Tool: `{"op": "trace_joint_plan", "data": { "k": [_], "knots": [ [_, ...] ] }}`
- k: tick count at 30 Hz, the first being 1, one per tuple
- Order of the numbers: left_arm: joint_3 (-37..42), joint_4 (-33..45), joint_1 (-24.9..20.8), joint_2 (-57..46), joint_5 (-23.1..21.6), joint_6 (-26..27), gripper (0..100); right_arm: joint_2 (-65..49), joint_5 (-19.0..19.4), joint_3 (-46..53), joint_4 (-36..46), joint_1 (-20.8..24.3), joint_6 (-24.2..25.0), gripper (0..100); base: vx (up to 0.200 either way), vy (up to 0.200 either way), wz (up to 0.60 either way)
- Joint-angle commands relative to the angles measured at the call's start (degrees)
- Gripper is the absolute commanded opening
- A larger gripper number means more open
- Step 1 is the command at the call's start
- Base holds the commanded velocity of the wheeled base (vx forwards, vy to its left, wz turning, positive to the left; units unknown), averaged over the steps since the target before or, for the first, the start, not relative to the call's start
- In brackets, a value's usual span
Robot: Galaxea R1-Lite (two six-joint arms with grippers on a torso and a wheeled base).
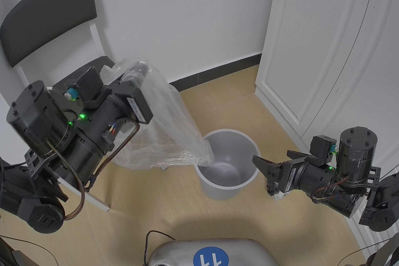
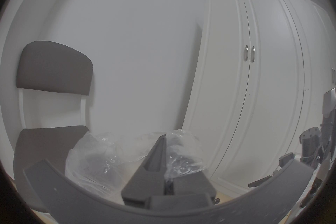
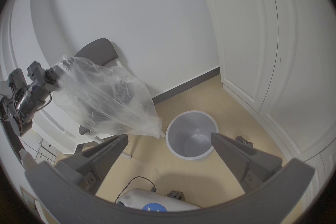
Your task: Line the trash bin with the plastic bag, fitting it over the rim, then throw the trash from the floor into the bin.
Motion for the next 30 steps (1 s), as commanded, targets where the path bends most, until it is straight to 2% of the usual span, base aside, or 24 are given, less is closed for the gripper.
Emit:
{"op": "trace_joint_plan", "data": {
  "k": [1,10,18,23,26,30],
  "knots": [
    [-4.6,4.7,-2.6,1.7,1.6,-0.1,0,0.1,0.0,0.4,0.0,1.1,-0.2,100,0.0,0.0,0.0],
    [-4.3,5.5,-2.9,1.9,3.0,-0.2,0,0.0,-0.2,3.1,0.4,6.1,-0.7,100,0.0,0.0,0.0],
    [-4.9,5.3,-4.9,1.1,3.7,-0.2,0,1.0,-0.4,4.3,1.0,9.0,-5.0,100,0.0,0.0,0.0],
    [-5.2,5.0,-6.2,1.0,3.6,-0.1,0,4.2,-0.9,3.6,0.2,10.8,-13.7,100,0.0,0.0,0.0],
    [-4.9,4.9,-7.6,0.4,3.9,-0.1,0,5.6,-0.9,3.5,0.2,12.2,-14.1,100,0.0,0.0,0.0],
    [-5.1,5.0,-8.2,-1.1,4.9,-0.1,0,9.1,-1.1,4.5,0.2,11.8,-14.0,100,0.0,0.0,0.0]
  ]
}}
